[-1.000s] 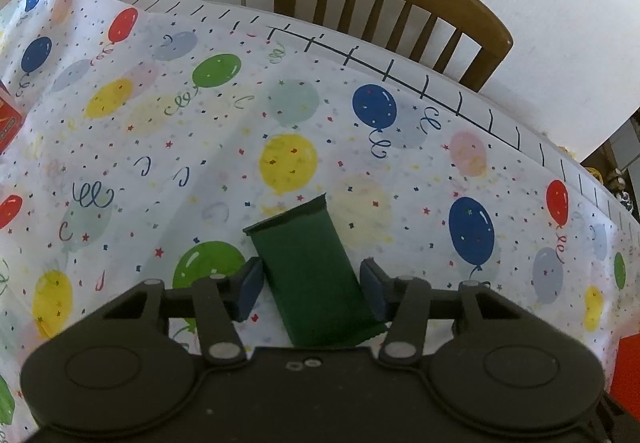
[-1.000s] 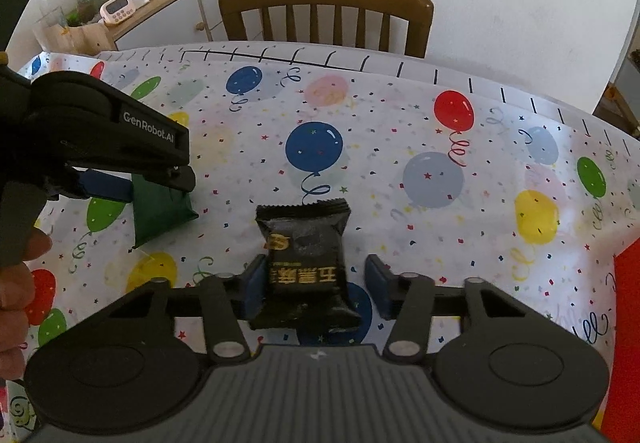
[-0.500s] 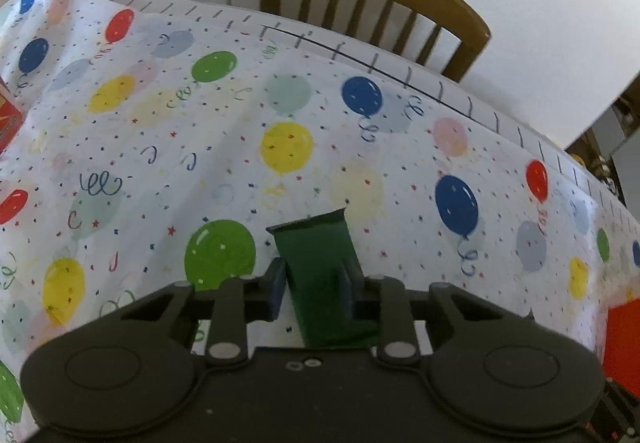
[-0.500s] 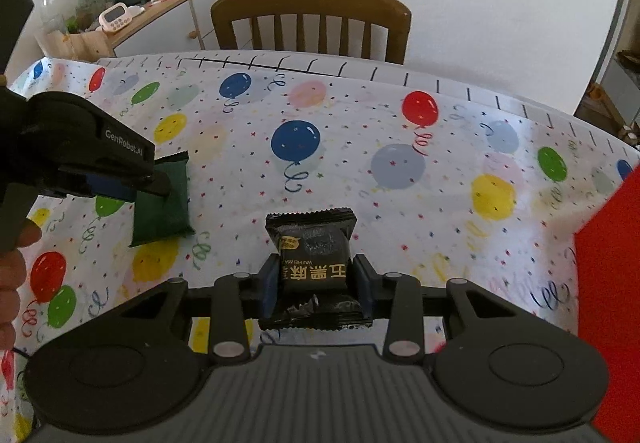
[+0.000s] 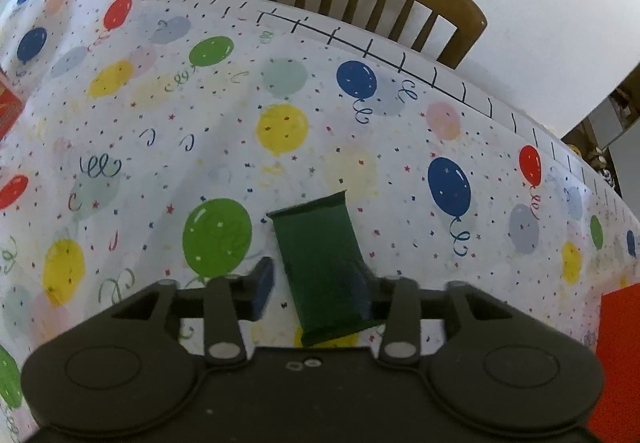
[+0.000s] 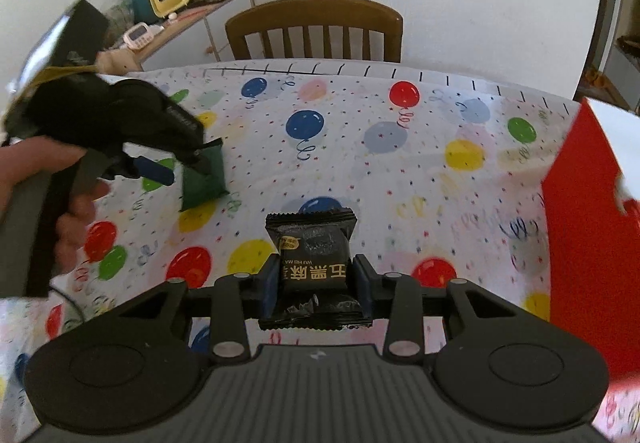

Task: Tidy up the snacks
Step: 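Lift the green packet and black candy and carry them over the box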

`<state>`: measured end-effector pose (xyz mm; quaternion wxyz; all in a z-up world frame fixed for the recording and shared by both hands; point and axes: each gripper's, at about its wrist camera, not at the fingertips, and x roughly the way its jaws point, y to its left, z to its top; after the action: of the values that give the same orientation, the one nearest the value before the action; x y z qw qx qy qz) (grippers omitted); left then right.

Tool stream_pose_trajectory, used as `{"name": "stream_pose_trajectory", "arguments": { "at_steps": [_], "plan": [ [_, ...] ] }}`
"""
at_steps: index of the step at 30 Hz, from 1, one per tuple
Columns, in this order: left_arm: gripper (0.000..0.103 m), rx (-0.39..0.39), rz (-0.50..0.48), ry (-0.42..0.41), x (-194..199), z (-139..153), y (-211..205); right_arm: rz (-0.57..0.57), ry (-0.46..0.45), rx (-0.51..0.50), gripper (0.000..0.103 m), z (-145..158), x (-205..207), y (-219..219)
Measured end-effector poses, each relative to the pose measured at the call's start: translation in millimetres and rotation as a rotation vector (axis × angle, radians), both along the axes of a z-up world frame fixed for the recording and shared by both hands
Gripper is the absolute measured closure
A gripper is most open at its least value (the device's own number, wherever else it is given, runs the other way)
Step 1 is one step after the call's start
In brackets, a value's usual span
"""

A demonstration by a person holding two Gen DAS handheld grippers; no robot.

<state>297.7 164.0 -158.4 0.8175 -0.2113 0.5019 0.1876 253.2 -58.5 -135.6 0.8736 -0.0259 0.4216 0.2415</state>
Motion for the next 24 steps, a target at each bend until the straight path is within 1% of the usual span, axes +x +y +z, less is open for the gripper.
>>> {"name": "stream_pose_trajectory", "arguments": {
  "at_steps": [2,4,7,9,13,14,15,22,24],
  "plan": [
    [0.018,0.022,0.020,-0.013,-2.0,3.3,-1.5,-0.013,0.007,0.014,0.065,0.7,-11.6,-9.4],
    [0.019,0.060,0.011,-0.017,0.2,6.0,-6.0,-0.036,0.017,0.033,0.065,0.4,-25.1,-21.7],
    [0.024,0.073,-0.003,-0.007,6.1,5.8,-12.4,-0.069,0.027,0.036,0.065,-1.9,-44.3,-38.5],
    [0.029,0.081,-0.011,-0.005,10.0,4.2,-18.1,-0.091,0.032,0.031,0.065,-2.8,-56.5,-49.7],
    [0.033,0.097,-0.011,0.022,17.1,-4.9,-26.6,-0.127,0.039,0.034,0.065,-0.2,-73.0,-70.2],
    [0.038,0.095,0.000,0.032,17.5,-7.7,-26.5,-0.135,0.035,0.031,0.065,1.6,-76.9,-74.6],
    [0.045,0.088,0.009,0.040,18.0,-10.7,-25.4,-0.142,0.026,0.028,0.065,3.8,-80.7,-78.9],
    [0.046,0.099,0.035,0.034,18.6,-12.7,-21.4,-0.176,0.005,0.029,0.065,10.4,-96.2,-99.8],
    [0.050,0.108,0.035,0.032,18.1,-12.5,-22.4,-0.184,0.009,0.030,0.065,9.7,-99.1,-103.1]
  ]
}}
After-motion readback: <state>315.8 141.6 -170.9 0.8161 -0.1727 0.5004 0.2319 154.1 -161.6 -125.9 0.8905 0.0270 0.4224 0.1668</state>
